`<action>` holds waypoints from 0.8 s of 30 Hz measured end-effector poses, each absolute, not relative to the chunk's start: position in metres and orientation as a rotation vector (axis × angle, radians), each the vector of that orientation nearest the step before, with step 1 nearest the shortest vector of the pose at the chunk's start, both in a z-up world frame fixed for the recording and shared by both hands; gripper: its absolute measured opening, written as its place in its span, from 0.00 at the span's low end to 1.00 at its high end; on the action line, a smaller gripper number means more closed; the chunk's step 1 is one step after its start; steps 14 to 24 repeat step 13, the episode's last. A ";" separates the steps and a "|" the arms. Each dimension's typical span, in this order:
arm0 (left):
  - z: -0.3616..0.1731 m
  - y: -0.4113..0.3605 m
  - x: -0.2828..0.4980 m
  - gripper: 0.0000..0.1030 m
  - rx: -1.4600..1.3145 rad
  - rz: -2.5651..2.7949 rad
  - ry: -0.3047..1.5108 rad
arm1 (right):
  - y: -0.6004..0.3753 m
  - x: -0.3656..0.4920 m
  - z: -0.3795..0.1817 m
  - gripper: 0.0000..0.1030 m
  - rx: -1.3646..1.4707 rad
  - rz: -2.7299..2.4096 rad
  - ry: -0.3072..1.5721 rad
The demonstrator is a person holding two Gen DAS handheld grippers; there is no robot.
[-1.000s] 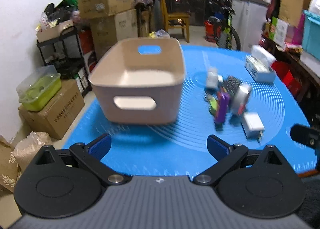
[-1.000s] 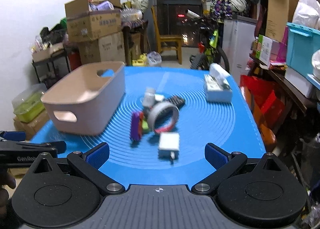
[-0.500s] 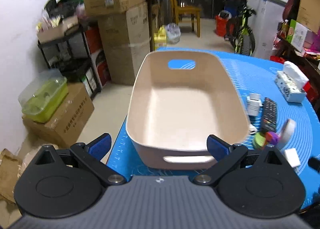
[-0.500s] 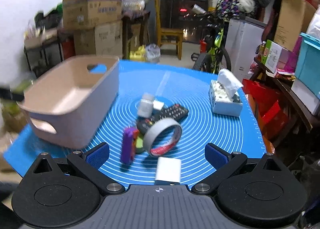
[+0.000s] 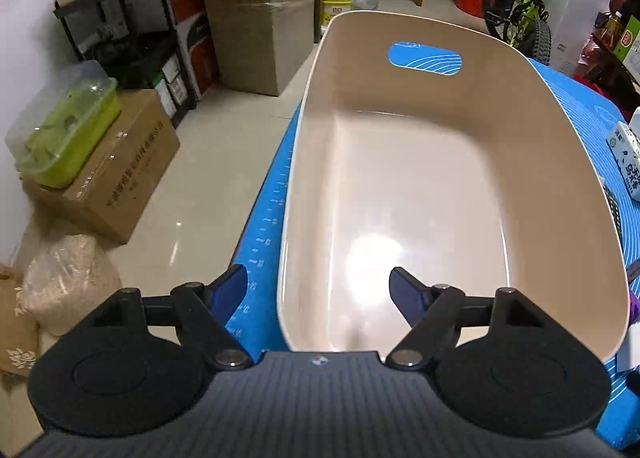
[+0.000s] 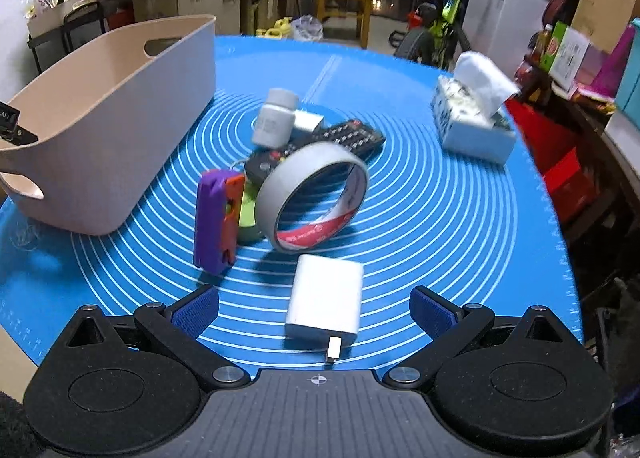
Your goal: Organize rigid objects
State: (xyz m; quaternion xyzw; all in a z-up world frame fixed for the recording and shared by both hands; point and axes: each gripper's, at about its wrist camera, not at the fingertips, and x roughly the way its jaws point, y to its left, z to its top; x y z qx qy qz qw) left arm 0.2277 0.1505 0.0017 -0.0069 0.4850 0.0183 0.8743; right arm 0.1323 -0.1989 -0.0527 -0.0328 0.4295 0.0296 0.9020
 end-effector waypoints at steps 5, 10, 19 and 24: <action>-0.012 0.158 0.244 0.58 -0.042 0.031 1.072 | -0.205 0.147 -0.067 0.98 0.003 0.074 0.942; -0.010 0.167 0.251 0.46 -0.081 0.026 1.075 | -0.196 0.156 -0.075 0.94 -0.071 0.073 0.951; -0.010 0.167 0.253 0.29 -0.056 0.047 1.087 | -0.192 0.160 -0.079 0.88 -0.063 0.071 0.977; -0.010 0.167 0.253 0.29 -0.056 0.047 1.087 | -0.192 0.160 -0.079 0.88 -0.063 0.071 0.977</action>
